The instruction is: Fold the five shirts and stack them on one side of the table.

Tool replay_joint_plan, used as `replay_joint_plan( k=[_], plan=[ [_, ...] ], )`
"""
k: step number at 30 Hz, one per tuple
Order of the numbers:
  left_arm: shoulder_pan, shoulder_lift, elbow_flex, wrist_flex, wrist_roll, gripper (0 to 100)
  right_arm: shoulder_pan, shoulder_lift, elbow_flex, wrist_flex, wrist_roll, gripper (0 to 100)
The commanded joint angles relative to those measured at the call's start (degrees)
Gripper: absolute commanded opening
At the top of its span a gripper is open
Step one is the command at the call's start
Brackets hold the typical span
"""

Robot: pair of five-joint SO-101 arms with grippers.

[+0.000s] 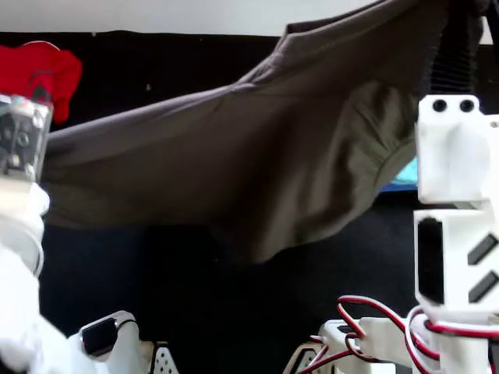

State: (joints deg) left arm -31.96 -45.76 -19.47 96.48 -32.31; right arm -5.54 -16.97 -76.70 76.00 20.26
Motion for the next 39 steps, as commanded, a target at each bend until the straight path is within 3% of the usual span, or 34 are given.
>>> replay_joint_plan(
  k=[1,11,33,39],
  plan=[
    [0.1,-1.1,-1.3,-1.8,0.4,1,0.9,-0.5,-2.3,-2.0,0.8,0.5],
    [0.3,-1.4,-1.1,-6.6,0.4,1,3.9,-0.5,-2.7,-1.5,0.6,0.5],
    [0.2,-9.5,-2.9,-1.7,0.5,1,3.9,-8.0,-1.2,5.0,0.4,0.5],
    [0.4,-6.4,7.8,-5.4,0.4,1,3.6,-3.4,11.2,2.6,-0.3,0.5]
  ],
)
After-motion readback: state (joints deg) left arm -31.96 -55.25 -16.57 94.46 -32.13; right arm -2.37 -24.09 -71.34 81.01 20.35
